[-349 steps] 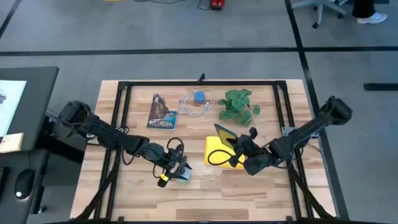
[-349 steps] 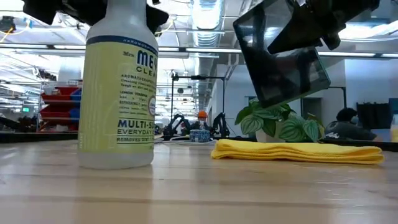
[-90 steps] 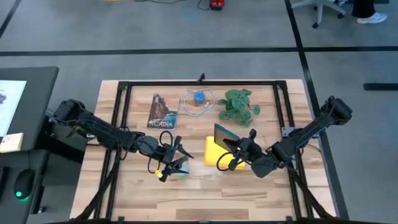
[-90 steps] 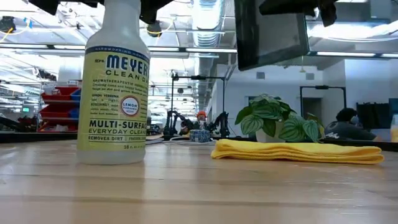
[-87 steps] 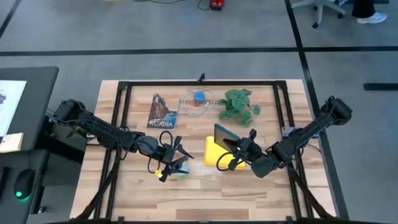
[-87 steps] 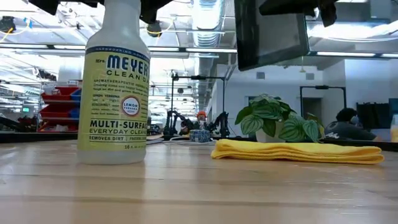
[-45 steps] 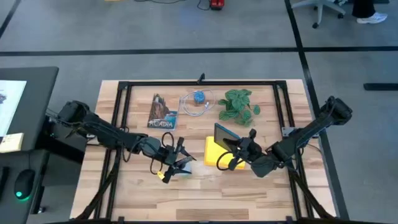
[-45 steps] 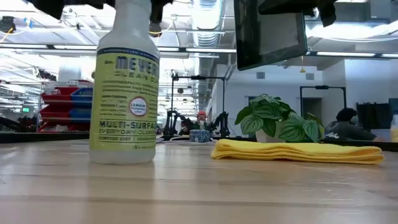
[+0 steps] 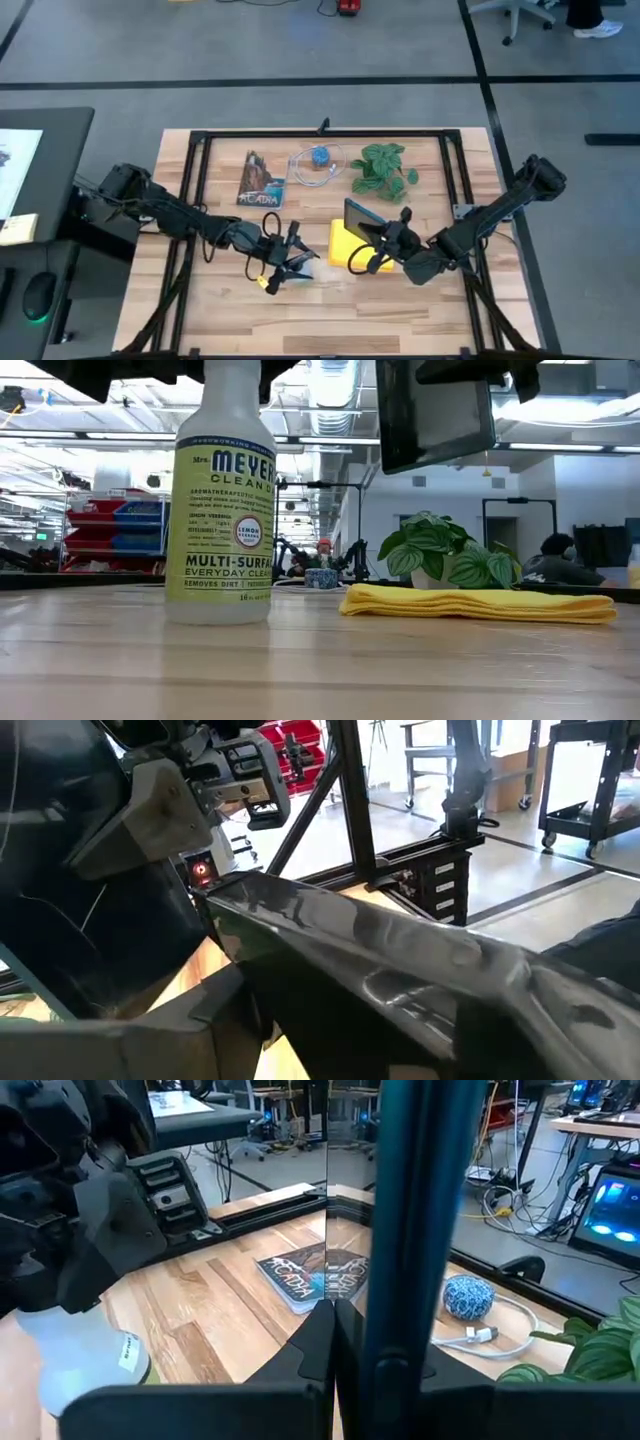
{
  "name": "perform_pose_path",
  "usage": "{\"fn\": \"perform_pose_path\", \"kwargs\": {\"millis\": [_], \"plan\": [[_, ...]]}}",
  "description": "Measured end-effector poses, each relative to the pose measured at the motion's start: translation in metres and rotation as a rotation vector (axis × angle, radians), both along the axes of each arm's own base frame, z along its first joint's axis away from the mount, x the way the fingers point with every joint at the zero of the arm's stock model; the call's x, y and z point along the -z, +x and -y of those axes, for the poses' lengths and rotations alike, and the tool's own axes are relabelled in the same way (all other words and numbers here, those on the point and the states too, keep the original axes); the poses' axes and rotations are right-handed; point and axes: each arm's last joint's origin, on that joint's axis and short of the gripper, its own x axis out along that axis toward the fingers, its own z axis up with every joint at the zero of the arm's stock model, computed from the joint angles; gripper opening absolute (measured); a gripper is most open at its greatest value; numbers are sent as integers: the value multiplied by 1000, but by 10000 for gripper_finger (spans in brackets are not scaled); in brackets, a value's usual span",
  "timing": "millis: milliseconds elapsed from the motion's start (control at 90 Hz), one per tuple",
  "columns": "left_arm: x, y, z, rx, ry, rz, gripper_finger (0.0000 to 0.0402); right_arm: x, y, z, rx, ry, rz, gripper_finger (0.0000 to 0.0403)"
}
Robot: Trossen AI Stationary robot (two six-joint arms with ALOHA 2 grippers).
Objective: Apply microfiber cloth
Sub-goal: Spray the front of the blue tablet
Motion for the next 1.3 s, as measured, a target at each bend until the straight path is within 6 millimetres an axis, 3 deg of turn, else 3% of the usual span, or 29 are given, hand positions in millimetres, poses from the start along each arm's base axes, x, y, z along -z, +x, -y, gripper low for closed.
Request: {"fn": "perform_pose_path", "kwargs": {"millis": [467,856,1300], "plan": [[2,0,-1,-45,-63,-40,128,0,0,0,-3,1,-1,18],[1,-4,-3,-72,-39,-72,143,1,-1,0,-6,-12,-16,18],[-31,-48,-16,-126,-82,-224,144,3,-20,9,-83,75,-142,17]]}}
